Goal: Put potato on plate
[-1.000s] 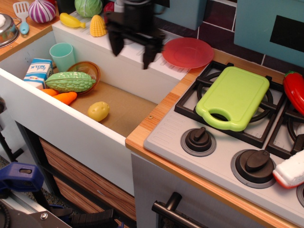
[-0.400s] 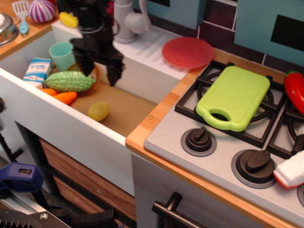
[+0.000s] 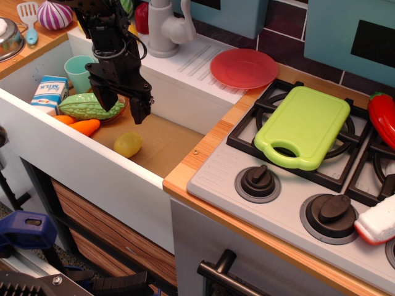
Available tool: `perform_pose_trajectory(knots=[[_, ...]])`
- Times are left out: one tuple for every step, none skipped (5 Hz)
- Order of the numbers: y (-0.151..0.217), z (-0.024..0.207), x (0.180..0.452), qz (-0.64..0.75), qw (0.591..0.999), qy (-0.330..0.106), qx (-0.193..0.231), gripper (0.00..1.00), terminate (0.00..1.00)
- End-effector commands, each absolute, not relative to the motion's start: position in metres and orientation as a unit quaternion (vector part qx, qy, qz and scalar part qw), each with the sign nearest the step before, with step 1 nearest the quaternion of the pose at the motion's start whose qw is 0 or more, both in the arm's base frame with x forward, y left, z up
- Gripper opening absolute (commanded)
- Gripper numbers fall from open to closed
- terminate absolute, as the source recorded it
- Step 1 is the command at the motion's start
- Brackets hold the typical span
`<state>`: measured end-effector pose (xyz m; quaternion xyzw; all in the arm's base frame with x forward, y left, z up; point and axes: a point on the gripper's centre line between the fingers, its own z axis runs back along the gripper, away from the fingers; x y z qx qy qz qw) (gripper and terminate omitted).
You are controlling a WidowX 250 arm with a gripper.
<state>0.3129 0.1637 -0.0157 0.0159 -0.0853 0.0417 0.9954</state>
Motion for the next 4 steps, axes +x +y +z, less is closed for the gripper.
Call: perform_pose_trajectory(knots=[[0.166, -0.027, 0.305, 0.048, 0.995, -0.087, 0.020, 1.00, 0.00], [0.165, -0.039, 0.298, 0.053, 0.995, -0.085, 0.018, 1.00, 0.00], [0.166, -0.051, 0.296, 0.052, 0.995, -0.088, 0.017, 1.00, 0.00], [0.166, -0.067, 0.299, 0.056, 0.993, -0.099, 0.017, 1.00, 0.00]])
